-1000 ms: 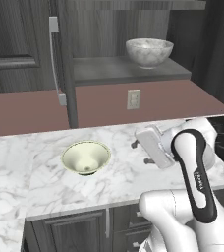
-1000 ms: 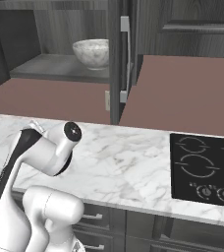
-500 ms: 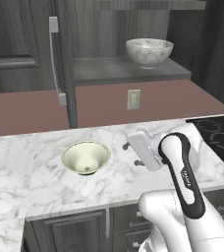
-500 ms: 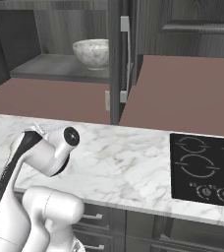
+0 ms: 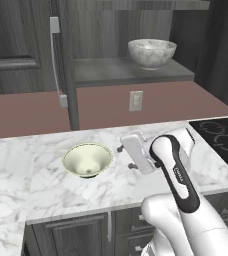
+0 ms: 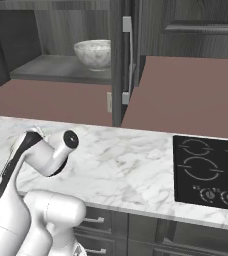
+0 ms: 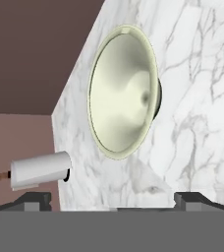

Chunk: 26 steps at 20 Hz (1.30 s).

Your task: Open the cabinet. Pick the bowls from the counter and place them in the cabinet. Then close the cabinet.

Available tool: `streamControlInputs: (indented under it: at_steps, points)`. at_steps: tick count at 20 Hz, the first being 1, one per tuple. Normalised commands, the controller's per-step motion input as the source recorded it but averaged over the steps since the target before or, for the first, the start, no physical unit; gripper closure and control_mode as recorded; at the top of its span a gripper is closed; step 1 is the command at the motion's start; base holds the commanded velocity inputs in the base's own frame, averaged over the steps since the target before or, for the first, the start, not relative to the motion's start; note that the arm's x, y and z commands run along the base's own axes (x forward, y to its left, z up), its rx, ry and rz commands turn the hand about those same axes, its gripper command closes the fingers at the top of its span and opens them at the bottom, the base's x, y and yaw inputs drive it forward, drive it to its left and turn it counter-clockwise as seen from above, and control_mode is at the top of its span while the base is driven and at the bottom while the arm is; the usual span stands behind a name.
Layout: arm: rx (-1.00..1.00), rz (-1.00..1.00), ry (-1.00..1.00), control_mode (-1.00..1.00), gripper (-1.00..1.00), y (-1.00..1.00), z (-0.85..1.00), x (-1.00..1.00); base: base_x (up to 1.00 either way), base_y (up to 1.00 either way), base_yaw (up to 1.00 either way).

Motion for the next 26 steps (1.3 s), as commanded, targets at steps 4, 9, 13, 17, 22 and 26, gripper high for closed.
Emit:
streamControlInputs:
  at_steps: [4,9,13,17,22,26]
  points:
    - [0.02,0.00,0.02,-1.00,-1.00,0.01,-0.27,0.35,0.00,0.00,0.00]
    - [0.03,0.00,0.07,-1.00,-1.00,0.00,-0.32,0.24,0.00,0.00,0.00]
    - [0.01,0.00,0.09,-1.00,-1.00,0.00,-0.44,0.21,0.00,0.00,0.00]
    - [0.00,0.00,0.02,-1.00,-1.00,0.01,-0.30,0.24,0.00,0.00,0.00]
    - [0.00,0.00,0.00,-1.00,-1.00,0.04,-0.27,0.18,0.00,0.00,0.00]
    - [0.00,0.00,0.00,-1.00,-1.00,0.08,-0.34,0.17,0.00,0.00,0.00]
